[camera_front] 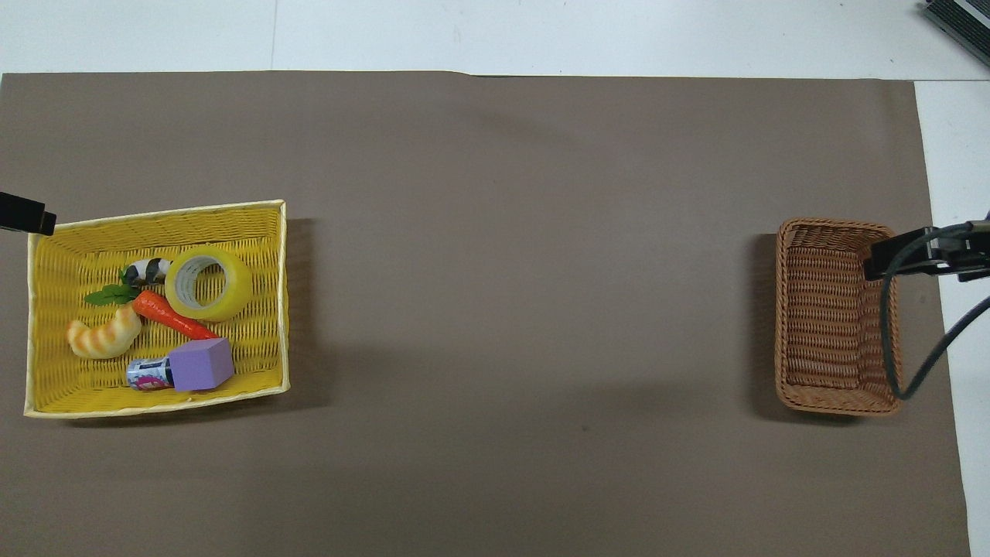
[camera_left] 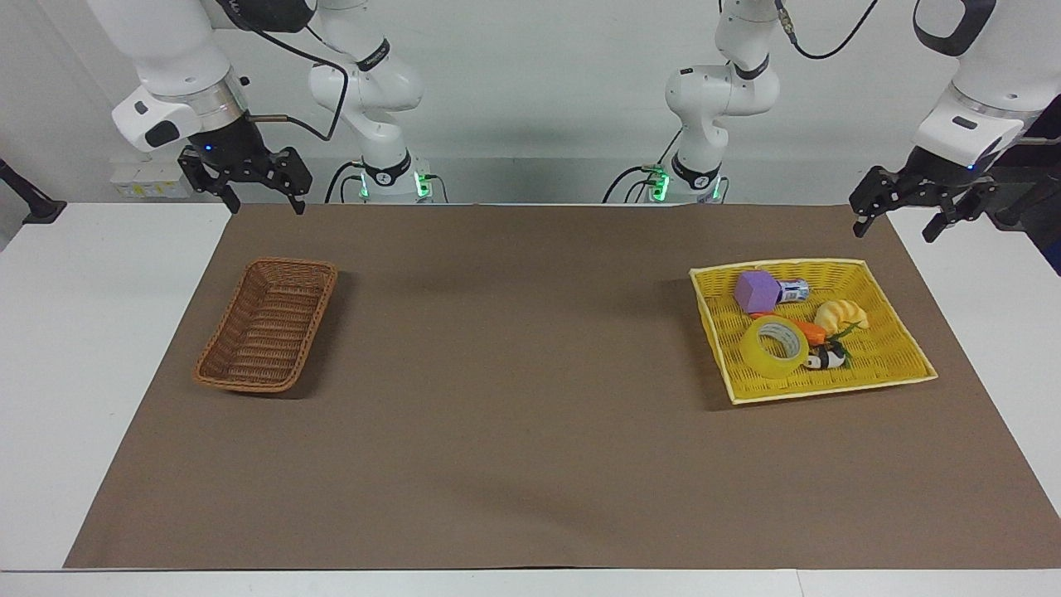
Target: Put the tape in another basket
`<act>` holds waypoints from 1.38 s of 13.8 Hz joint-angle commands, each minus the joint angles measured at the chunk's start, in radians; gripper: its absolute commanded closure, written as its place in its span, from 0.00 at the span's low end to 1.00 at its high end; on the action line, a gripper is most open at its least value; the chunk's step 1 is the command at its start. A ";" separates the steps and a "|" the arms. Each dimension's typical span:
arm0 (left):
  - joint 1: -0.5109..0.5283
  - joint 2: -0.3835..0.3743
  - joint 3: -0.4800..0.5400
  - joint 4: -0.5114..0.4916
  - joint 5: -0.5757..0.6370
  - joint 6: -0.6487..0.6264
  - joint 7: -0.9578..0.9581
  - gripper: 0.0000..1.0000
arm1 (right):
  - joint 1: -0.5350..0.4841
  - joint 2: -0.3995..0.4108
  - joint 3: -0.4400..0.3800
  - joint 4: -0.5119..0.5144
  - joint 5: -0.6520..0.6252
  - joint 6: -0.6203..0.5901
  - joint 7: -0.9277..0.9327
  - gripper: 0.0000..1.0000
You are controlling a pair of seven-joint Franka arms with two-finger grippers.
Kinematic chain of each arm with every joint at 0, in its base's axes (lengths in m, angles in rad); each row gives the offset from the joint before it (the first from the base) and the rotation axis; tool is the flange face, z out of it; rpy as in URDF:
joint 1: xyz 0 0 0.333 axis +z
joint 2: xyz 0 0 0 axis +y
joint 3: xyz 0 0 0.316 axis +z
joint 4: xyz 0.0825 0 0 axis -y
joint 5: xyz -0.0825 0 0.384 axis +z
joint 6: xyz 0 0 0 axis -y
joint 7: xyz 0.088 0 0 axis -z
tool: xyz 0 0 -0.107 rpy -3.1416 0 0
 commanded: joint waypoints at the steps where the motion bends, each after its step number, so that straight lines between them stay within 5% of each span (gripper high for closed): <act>1: 0.000 -0.009 -0.003 0.012 0.012 -0.002 -0.050 0.00 | -0.008 -0.010 0.003 -0.003 0.001 -0.006 0.009 0.00; 19: -0.005 -0.029 -0.003 -0.008 0.012 -0.021 -0.050 0.00 | -0.008 -0.010 0.003 -0.003 0.001 -0.006 0.009 0.00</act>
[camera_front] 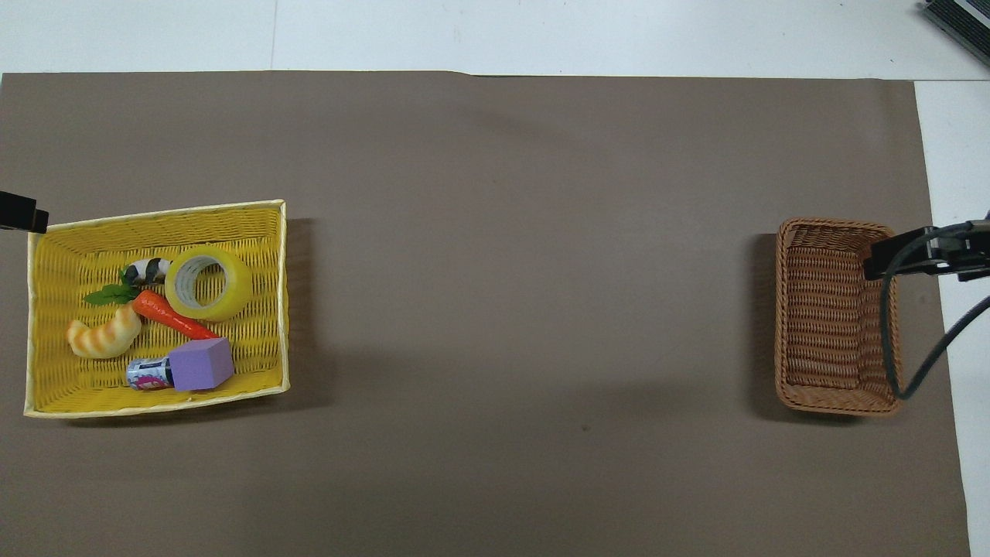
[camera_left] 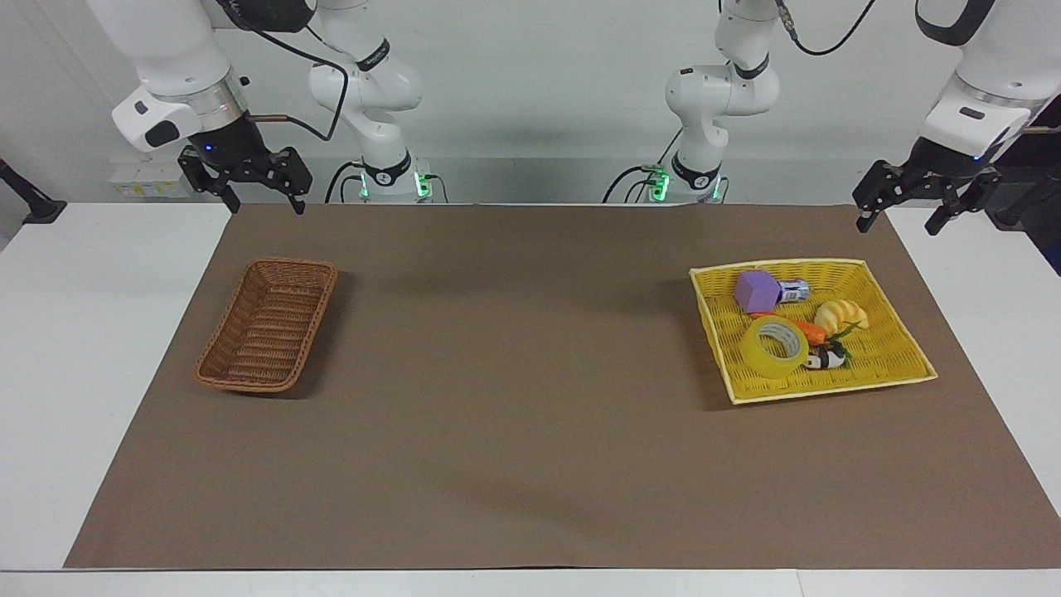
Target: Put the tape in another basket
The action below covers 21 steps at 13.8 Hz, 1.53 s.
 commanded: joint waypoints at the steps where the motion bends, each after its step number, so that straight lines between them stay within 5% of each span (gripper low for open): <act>1: -0.008 -0.018 -0.001 -0.010 0.012 -0.017 -0.012 0.00 | -0.008 -0.010 0.003 -0.003 -0.001 -0.006 0.009 0.00; 11: 0.001 -0.054 -0.001 -0.096 0.002 0.046 0.003 0.00 | -0.008 -0.010 0.003 -0.003 0.001 -0.006 0.009 0.00; 21: 0.024 -0.052 0.001 -0.378 -0.030 0.360 0.038 0.00 | -0.011 -0.016 0.002 -0.010 -0.001 -0.029 0.012 0.00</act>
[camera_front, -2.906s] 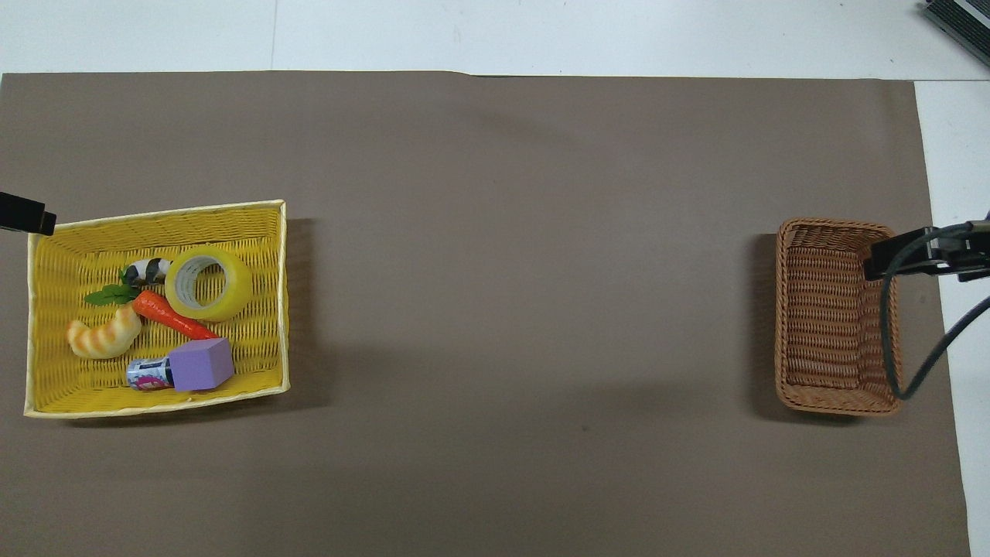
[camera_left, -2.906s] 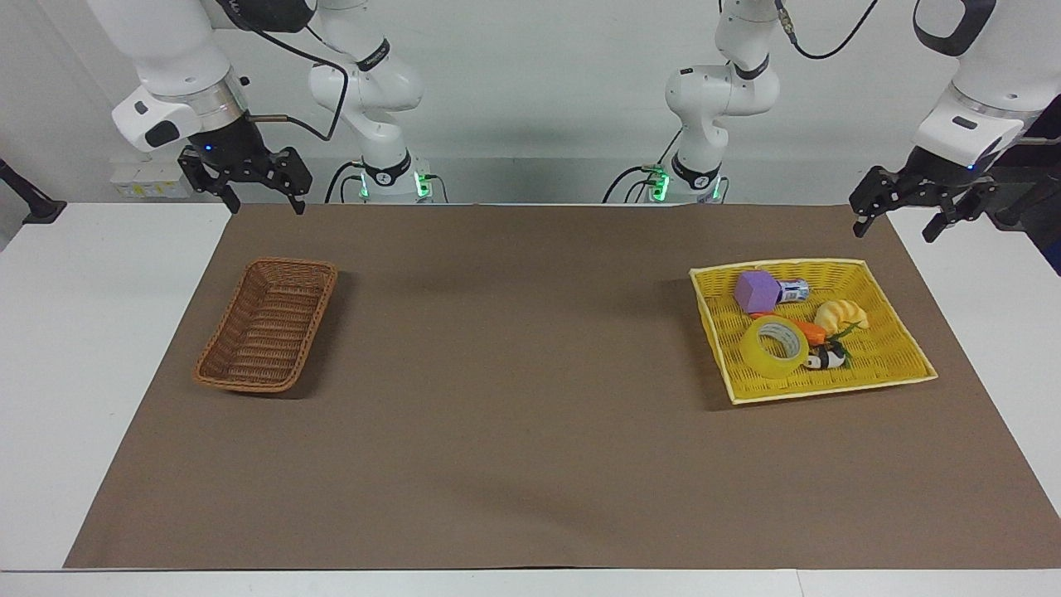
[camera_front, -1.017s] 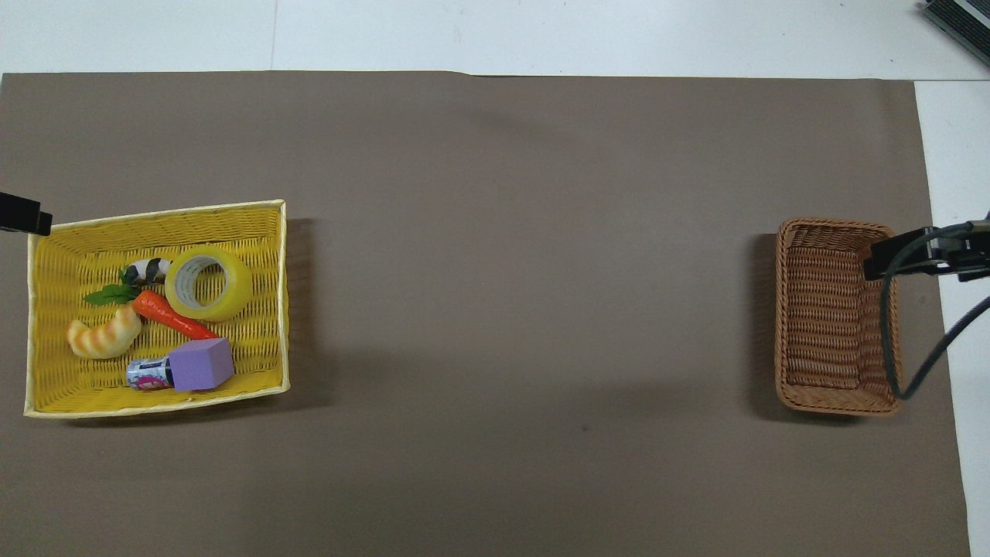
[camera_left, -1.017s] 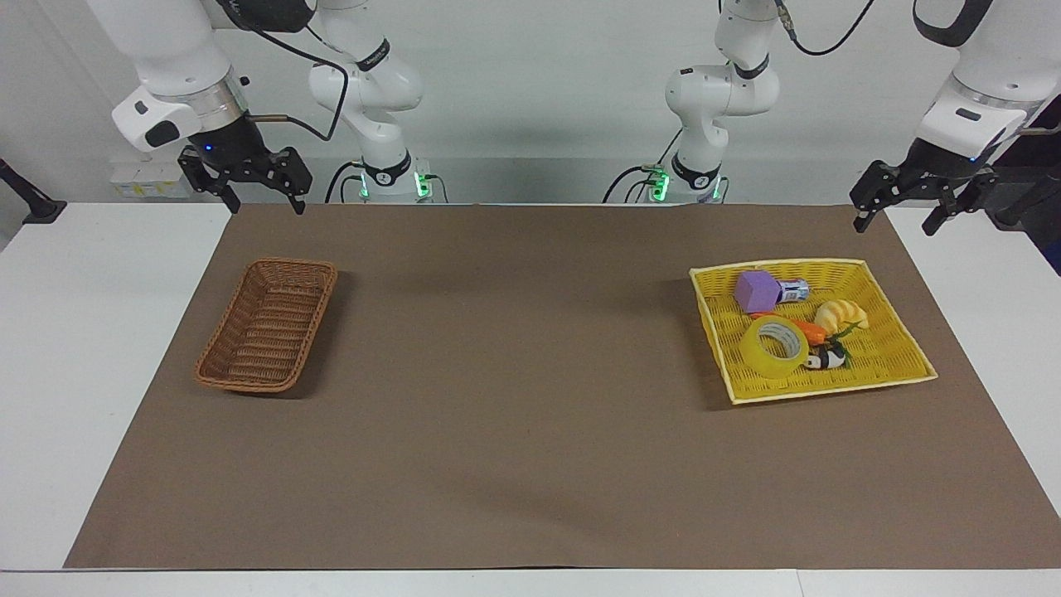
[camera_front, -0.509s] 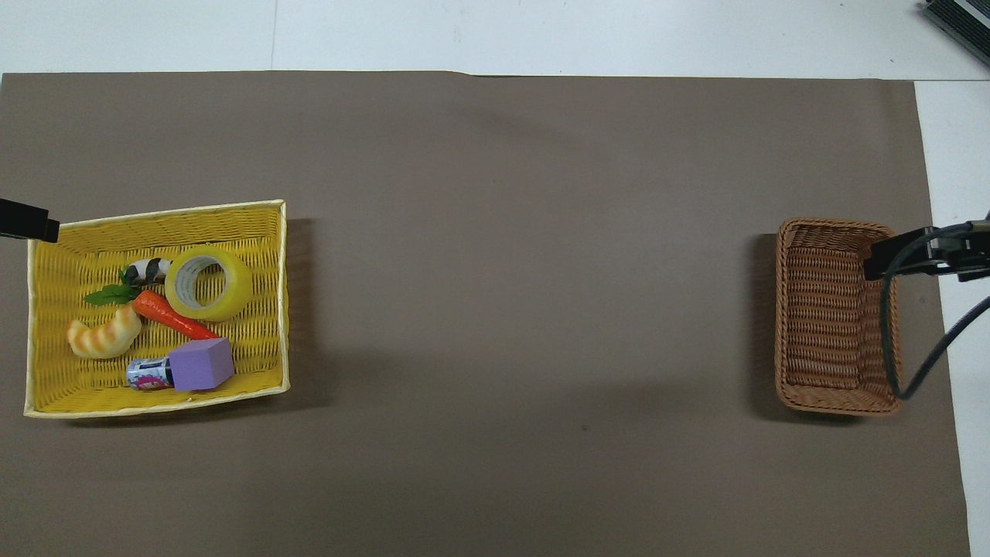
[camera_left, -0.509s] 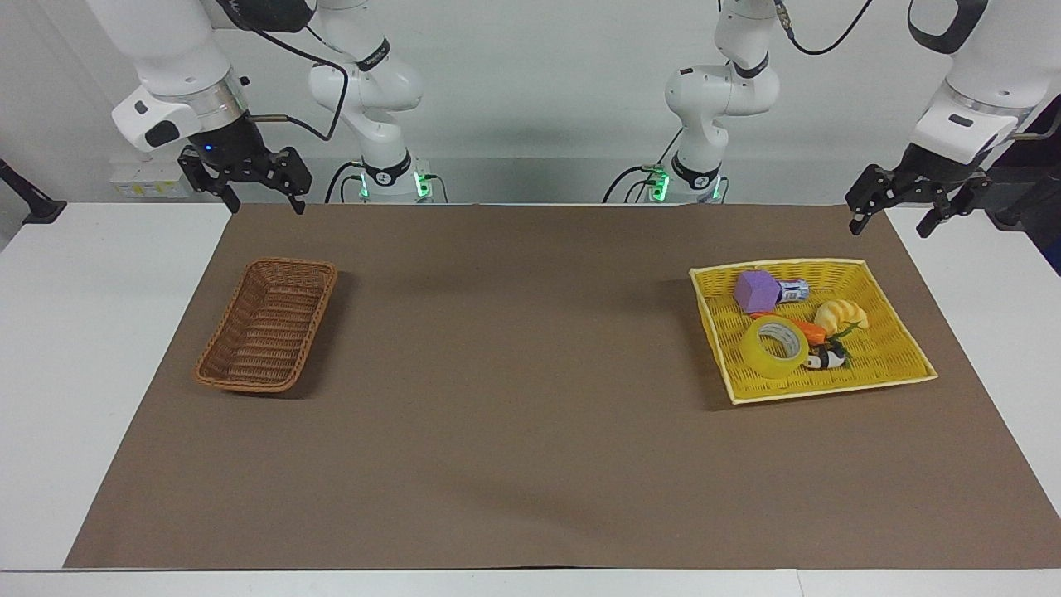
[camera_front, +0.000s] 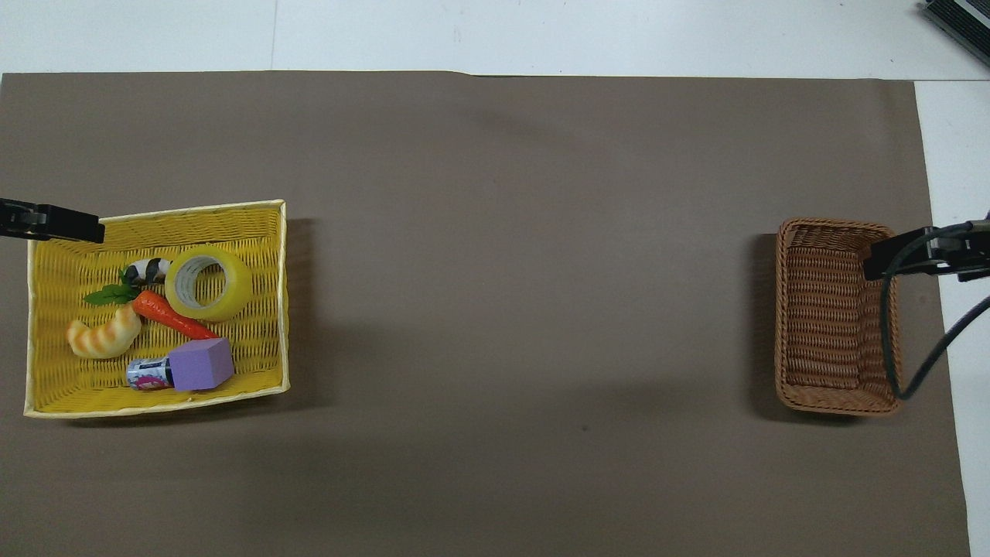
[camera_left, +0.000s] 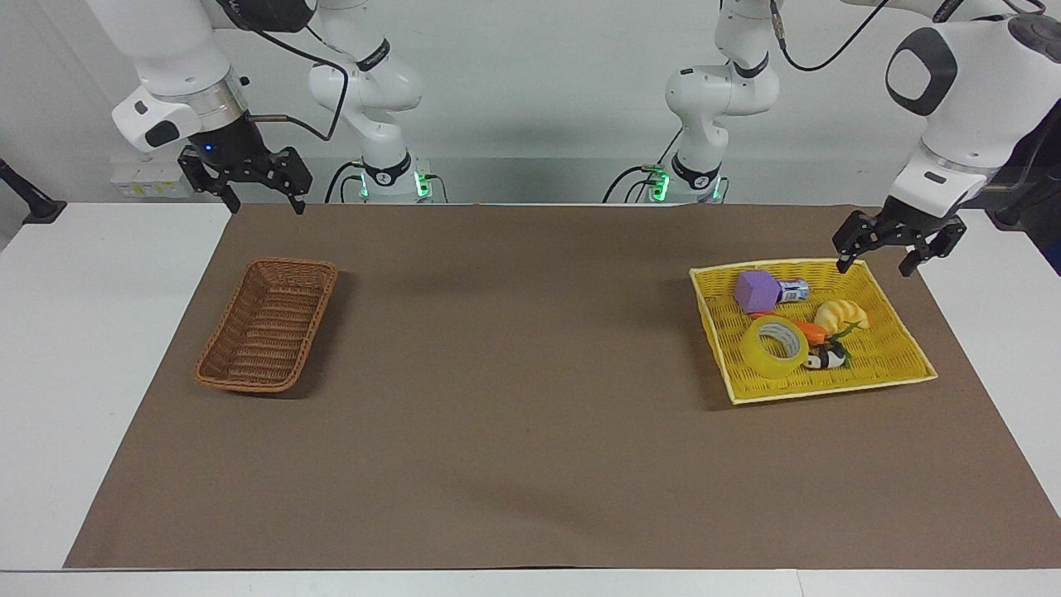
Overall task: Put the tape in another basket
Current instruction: 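Reach the left gripper down into the yellow basket onto the tape roll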
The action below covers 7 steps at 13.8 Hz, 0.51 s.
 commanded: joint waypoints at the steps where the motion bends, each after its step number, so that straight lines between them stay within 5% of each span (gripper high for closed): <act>1: 0.009 -0.025 -0.003 -0.120 -0.017 0.111 0.024 0.00 | -0.014 -0.018 -0.001 -0.009 -0.001 -0.030 0.011 0.00; 7: 0.009 0.091 -0.003 -0.222 -0.017 0.313 0.035 0.00 | -0.014 -0.018 0.001 -0.009 -0.001 -0.028 0.011 0.00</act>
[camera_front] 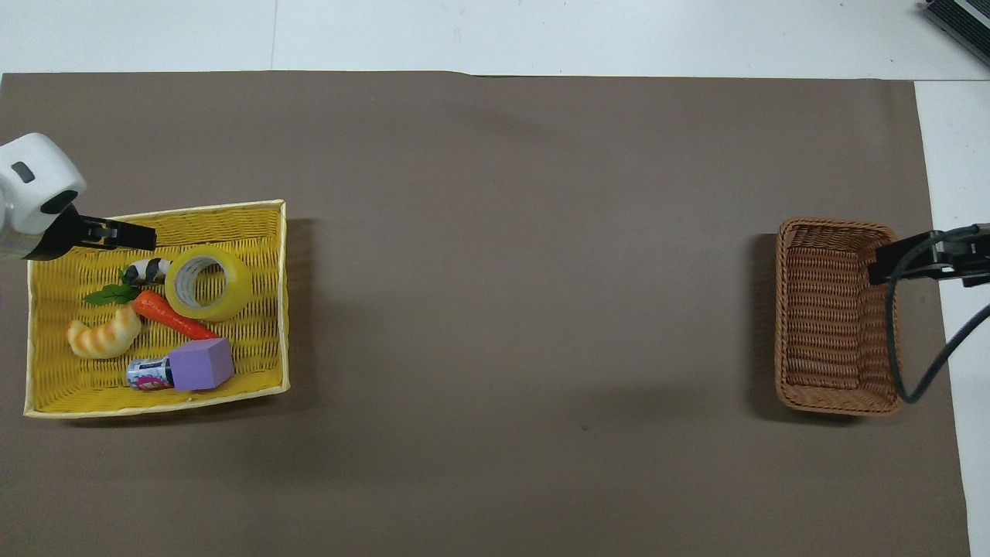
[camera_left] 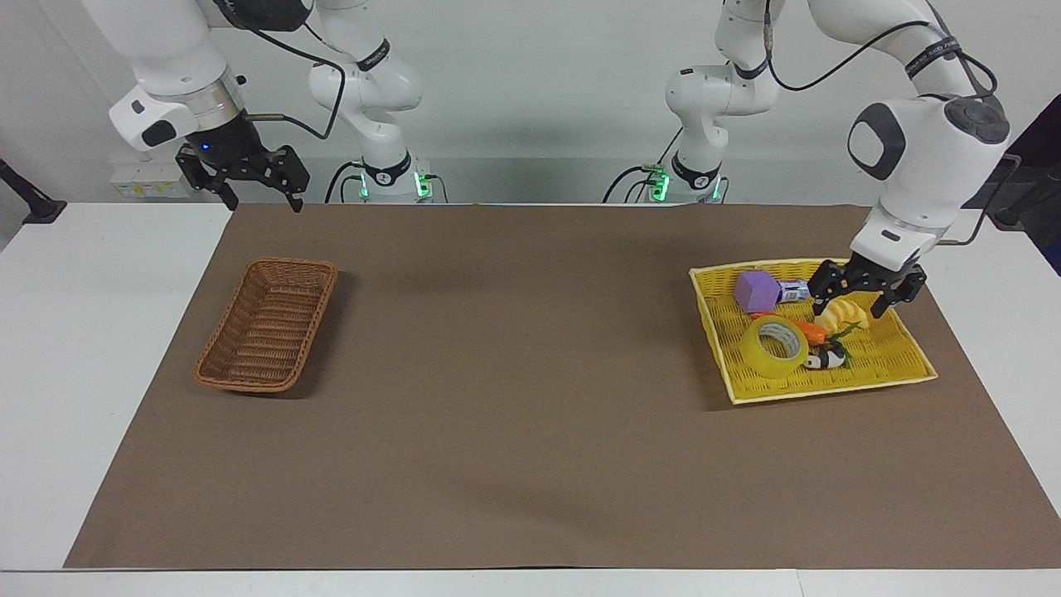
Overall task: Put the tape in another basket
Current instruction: 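Reach the left gripper down into the yellow basket onto the tape roll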
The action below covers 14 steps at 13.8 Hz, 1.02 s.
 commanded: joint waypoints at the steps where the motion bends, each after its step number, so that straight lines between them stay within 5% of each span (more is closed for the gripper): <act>1: 0.008 0.029 -0.003 -0.082 -0.016 0.113 0.023 0.00 | -0.013 -0.015 0.003 -0.009 -0.001 -0.013 0.011 0.00; 8: 0.013 0.103 -0.003 -0.168 -0.018 0.250 0.022 0.00 | -0.014 -0.014 0.003 -0.009 0.001 -0.015 0.008 0.00; 9: 0.019 0.101 -0.004 -0.182 -0.018 0.253 0.022 0.08 | -0.016 -0.014 0.003 -0.009 0.001 -0.015 0.009 0.00; 11: 0.019 0.089 -0.003 -0.209 -0.018 0.247 0.025 0.65 | -0.016 -0.015 0.003 -0.009 0.001 -0.016 0.006 0.00; 13: 0.019 0.087 -0.003 -0.214 -0.018 0.238 0.026 0.98 | -0.016 -0.015 0.003 -0.009 0.001 -0.016 0.006 0.00; 14: 0.018 0.087 -0.003 -0.211 -0.018 0.233 0.026 1.00 | -0.016 -0.015 0.003 -0.009 0.001 -0.016 0.004 0.00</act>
